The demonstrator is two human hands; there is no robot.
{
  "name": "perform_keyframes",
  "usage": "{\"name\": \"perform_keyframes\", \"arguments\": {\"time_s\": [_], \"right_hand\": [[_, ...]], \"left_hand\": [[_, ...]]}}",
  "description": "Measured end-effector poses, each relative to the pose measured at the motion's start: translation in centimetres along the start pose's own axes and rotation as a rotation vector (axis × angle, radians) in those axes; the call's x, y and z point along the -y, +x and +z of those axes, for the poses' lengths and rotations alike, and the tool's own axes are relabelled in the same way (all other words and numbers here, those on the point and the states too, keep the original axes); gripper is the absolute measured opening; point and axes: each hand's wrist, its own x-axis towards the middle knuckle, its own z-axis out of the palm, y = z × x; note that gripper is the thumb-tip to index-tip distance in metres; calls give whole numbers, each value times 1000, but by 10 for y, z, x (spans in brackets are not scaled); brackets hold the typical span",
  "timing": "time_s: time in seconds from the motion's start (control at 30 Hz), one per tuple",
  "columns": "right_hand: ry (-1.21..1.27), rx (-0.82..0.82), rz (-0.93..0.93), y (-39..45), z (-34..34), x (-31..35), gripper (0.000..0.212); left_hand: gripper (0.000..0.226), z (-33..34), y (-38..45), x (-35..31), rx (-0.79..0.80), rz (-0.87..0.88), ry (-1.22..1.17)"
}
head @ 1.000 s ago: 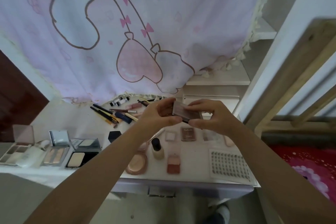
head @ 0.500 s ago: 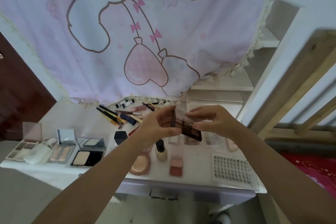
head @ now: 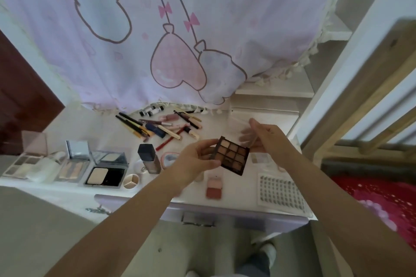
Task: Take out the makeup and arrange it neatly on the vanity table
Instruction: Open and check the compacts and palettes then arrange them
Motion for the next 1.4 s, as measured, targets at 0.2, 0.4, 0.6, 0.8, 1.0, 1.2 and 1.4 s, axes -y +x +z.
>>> {"name": "perform_keyframes", "arguments": {"time_s": [0.2,0.4,0.6,0.8,1.0,1.2,1.4], "right_hand": [[-57,-79,256,14,-3,-45,62],[-166,64,236,36,-11,-89,40],[-418,194,109,46,-19,-120,20],[-566,319,-3,58,-19,-129,29],[-561,354,40,74,-22,-134,24],[-554,462,52,79,-27,-138,27],[-569,454,-76,75,-55,-136,29]], "left_hand": [[54,21,-11,47,-54,-119,-20],[47,36,-10,92,-232,-194,10],[42,64,-8,129,-441,-316,119],[41,85,3,140,-612,-407,194],[39,90,12,148,-666,-449,380],[29,97,13,156,-754,-498,473],[24,107,10,160,-811,-459,574]]}}
